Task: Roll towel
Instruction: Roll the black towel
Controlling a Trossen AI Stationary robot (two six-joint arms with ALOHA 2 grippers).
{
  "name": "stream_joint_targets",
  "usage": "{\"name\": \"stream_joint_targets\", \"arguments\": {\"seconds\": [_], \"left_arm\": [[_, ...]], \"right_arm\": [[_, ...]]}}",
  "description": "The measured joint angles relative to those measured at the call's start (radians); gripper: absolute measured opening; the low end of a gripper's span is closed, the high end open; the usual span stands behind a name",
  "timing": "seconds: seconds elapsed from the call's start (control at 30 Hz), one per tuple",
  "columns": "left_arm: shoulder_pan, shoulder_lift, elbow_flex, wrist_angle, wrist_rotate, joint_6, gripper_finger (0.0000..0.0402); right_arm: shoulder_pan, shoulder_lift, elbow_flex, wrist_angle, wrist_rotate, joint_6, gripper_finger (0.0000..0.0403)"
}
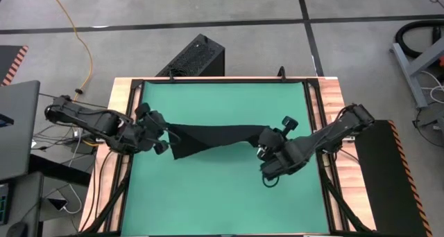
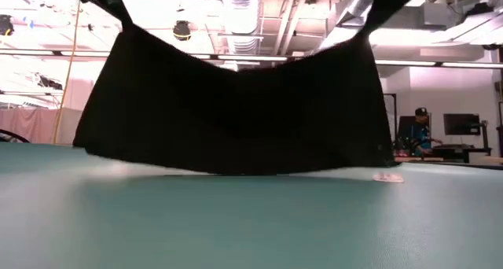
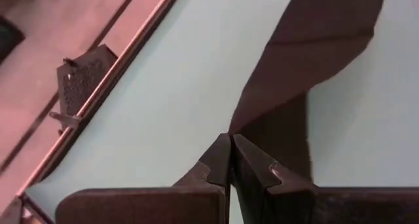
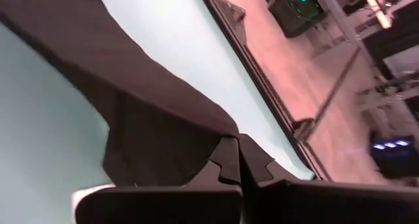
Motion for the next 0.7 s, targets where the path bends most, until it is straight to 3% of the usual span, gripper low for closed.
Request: {"name": "stream_joint_targets", "arguments": {"seconds": [0.3,0.53,0.7], "left_arm": [[-0.149,0.002,0.1,-0.009,0.027,-0.181,0.0],[-0.292,0.018,0.104,0.03,0.038,-0.386,0.0],[-0.284,0.021,0.104,-0.022,0.028,-0.446,0.0]], "right_arm": [[0.136,-0.048,0.157,-0.001,-0.01,0.01,0.0],[0.232,-0.046,0.208,-0.001,-0.117,0.204,0.0],[0.193,-0.046,0.202,-0.001,-0.185,0.244,0.0]]}}
